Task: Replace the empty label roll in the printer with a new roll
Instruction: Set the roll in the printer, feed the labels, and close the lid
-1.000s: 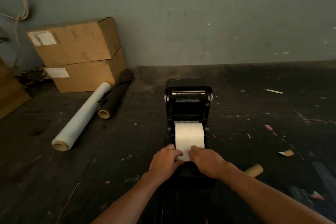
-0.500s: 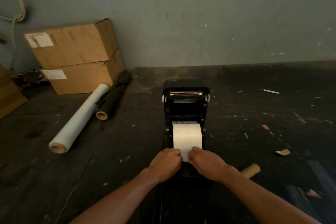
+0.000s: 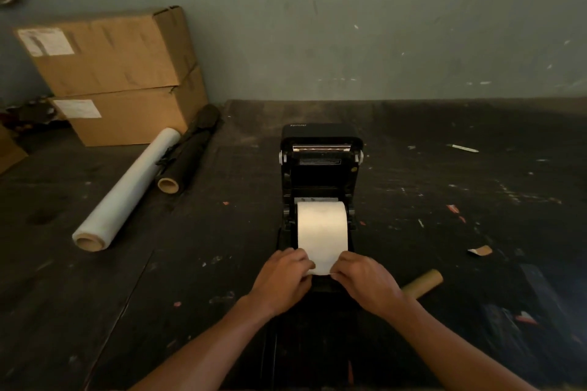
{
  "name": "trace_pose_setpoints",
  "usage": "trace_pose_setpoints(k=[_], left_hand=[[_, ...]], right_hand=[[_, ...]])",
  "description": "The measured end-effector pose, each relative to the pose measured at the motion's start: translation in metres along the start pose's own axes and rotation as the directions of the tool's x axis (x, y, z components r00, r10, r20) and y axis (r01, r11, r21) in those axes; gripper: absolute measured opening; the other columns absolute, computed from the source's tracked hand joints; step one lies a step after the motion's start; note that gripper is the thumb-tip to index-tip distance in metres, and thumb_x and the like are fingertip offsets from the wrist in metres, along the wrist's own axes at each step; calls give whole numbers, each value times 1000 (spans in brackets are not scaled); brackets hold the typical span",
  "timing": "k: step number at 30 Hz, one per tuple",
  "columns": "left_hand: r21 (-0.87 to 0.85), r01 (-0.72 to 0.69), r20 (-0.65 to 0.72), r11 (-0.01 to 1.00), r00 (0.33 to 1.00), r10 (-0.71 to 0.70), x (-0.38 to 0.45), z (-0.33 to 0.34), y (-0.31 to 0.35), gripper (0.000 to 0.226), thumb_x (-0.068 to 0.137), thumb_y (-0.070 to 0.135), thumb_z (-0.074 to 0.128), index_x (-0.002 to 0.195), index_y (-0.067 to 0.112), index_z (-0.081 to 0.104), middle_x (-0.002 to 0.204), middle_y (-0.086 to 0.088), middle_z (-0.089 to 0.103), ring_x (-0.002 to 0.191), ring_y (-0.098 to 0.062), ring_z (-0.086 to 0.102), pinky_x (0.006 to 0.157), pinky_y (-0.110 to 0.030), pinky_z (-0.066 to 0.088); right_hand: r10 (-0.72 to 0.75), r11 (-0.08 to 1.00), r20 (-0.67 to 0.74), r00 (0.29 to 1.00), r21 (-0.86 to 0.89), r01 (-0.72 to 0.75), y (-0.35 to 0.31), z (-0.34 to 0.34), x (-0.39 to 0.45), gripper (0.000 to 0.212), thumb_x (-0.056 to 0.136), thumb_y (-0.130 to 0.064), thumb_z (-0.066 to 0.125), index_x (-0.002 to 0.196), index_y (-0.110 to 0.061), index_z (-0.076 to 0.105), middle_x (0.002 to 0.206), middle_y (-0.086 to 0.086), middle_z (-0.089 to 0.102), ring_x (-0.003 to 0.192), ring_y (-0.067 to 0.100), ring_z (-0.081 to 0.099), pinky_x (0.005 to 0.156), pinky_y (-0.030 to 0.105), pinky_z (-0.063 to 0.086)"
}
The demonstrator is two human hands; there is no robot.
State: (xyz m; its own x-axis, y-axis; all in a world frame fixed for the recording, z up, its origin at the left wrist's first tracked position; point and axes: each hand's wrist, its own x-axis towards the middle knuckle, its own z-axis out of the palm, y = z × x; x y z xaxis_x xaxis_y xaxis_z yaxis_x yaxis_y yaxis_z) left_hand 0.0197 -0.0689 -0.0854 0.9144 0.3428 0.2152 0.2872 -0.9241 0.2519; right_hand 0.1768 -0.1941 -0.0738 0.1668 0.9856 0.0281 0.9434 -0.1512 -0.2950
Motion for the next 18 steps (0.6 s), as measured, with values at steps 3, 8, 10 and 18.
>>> trace_pose_setpoints(k=[3,8,10,18], left_hand=[[13,20,-27,1000,999,-20,-7,3,4,26,94,23,47,107,18,69,105,2,63,99,-15,53,83,-24,35],[-36,19,-102,999,995,-22,-18,8,12,24,92,16,48,91,14,72,93,2,68,95,-13,57,90,-30,45],[-47,16,-103,999,994,-21,-25,9,17,24,91,15,48,88,14,72,90,3,69,92,-12,58,88,-28,44],[8,19,-114,1000,993,-18,-55,1,42,22,87,14,54,87,14,76,92,1,73,93,-14,64,87,-29,49]], right_hand=[[-16,999,-1,1000,30,16,-2,1,-6,22,95,-26,48,106,-20,66,110,-4,59,96,11,60,85,27,50],[-21,996,-31,999,90,24,-3,3,-18,19,93,-23,52,102,-20,68,108,-5,61,92,8,60,84,25,51],[-17,993,-47,999,118,22,-5,5,-25,18,93,-22,52,101,-21,68,107,-5,61,92,8,60,83,25,50],[21,977,-107,994,215,3,-14,14,-55,15,90,-23,58,100,-23,69,103,-8,63,88,2,58,81,19,50]])
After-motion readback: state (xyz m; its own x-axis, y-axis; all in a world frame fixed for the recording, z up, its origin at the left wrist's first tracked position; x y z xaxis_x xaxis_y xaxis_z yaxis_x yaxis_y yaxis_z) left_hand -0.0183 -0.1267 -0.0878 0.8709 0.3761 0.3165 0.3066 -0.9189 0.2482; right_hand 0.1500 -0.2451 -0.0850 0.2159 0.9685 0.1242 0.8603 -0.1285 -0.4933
